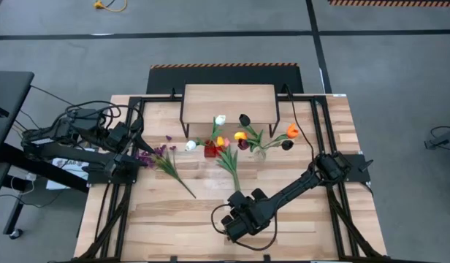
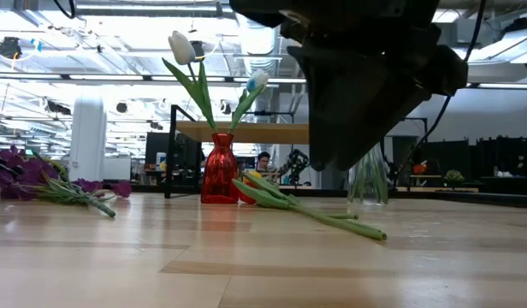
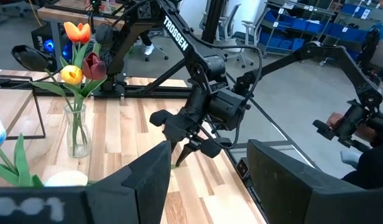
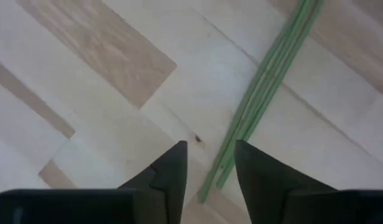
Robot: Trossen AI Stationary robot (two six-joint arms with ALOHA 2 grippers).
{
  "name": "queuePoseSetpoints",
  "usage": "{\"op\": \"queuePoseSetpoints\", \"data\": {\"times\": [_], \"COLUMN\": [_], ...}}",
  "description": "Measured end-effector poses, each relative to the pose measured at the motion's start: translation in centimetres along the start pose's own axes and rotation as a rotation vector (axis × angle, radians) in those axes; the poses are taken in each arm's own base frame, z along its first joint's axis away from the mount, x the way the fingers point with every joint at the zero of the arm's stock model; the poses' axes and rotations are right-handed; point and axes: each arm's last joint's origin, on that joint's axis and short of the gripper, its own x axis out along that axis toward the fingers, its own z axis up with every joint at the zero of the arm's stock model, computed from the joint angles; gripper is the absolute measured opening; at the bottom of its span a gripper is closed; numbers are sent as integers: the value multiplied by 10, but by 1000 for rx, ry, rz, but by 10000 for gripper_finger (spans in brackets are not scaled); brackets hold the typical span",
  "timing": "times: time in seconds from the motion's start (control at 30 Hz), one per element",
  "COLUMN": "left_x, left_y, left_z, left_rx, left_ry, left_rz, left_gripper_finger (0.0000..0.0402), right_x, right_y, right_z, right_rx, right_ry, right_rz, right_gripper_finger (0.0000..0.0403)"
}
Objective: Pick and place flowers into a vace then onto a shelf
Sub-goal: Put the red flower into the transparent vase
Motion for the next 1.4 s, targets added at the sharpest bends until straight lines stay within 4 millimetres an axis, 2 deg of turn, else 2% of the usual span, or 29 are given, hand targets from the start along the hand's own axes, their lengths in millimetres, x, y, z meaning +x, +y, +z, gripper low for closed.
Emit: {"op": "queuePoseSetpoints", "data": {"times": [0.3,0.6,0.87,1.27,1.4], "left_x": [0,0,0,0,0], "left_y": [0,0,0,0,0], "left_z": [0,0,0,0,0], "left_rx": [-9,-9,-9,-14,-14], "left_ry": [1,1,1,1,1], "left_rz": [-6,-5,-4,-4,-4], "left_gripper_finger": [201,201,201,201,201], "right_x": [16,19,29,29,30], "right_y": [-11,-10,-11,-11,-12], "right_z": [-2,-4,-8,-7,-6], "right_rx": [-13,-11,0,0,2], "right_ry": [87,82,83,79,81], "right_rz": [-51,-33,-9,-15,-15], "right_gripper_finger": [117,111,109,107,90]}}
